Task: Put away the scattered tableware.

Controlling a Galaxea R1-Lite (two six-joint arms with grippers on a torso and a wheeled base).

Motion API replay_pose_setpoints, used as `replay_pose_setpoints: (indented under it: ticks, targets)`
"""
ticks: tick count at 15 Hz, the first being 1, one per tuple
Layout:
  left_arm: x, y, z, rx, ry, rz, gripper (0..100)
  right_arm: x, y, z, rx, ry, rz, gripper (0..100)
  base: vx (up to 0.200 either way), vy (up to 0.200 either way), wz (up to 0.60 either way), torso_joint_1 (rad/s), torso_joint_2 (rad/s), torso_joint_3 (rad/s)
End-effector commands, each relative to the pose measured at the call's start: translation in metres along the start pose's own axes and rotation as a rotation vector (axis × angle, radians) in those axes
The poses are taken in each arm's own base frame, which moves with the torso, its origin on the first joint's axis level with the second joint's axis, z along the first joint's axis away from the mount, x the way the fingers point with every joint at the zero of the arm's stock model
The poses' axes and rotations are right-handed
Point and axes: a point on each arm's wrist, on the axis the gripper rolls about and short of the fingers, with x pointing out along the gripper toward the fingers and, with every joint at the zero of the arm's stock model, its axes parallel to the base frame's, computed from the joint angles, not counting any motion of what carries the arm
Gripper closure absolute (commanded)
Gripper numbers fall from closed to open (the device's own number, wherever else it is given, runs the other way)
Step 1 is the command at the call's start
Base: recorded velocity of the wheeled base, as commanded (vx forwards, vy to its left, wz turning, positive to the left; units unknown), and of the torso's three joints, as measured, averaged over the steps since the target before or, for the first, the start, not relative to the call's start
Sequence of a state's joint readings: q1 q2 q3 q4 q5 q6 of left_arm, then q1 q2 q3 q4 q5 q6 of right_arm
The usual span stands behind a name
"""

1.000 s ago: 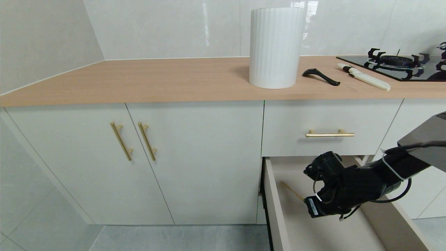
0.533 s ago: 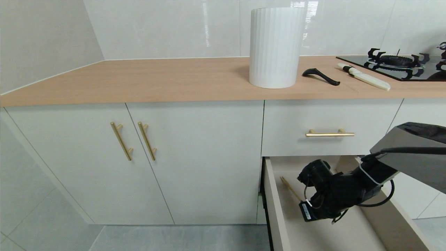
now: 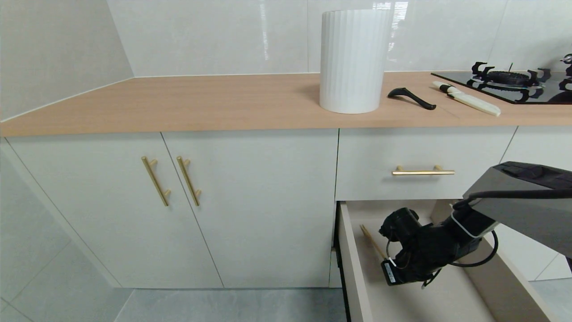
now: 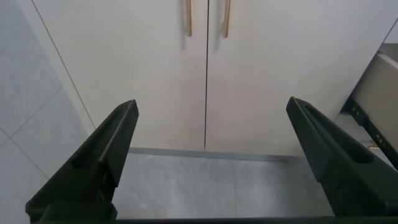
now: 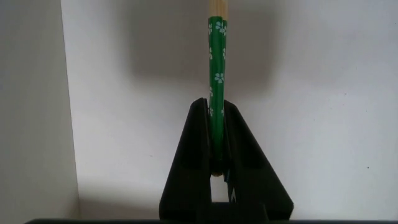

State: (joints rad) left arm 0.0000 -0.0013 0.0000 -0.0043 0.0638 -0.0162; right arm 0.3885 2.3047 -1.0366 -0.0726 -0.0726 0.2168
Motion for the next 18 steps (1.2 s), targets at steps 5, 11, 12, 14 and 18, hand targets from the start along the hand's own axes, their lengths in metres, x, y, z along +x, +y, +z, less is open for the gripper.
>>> replay_pose_setpoints:
  ticks: [5,11,12,14,18]
  targets:
    - [0.0,0.0,0.0,-0.001,0.001,0.001,0,-0.009,0.0,0.002,0.003,-0.024,0.001,0,0.0,0.0,0.0,0.0,0.0,0.0]
    - [0.0,0.0,0.0,-0.001,0.001,0.001,0,-0.084,-0.008,0.015,0.024,-0.213,-0.009,0,0.0,0.0,0.0,0.0,0.0,0.0]
    - [0.0,0.0,0.0,-0.001,0.001,0.001,0,-0.105,-0.013,0.018,0.038,-0.273,-0.02,0,0.0,0.0,0.0,0.0,0.0,0.0]
    - [0.0,0.0,0.0,-0.001,0.001,0.001,0,-0.145,-0.017,0.016,0.048,-0.371,0.002,0,0.0,0.0,0.0,0.0,0.0,0.0]
    - [0.0,0.0,0.0,-0.001,0.001,0.001,0,-0.206,-0.023,0.006,0.009,-0.534,0.033,0,0.0,0.0,0.0,0.016,-0.19,-0.261]
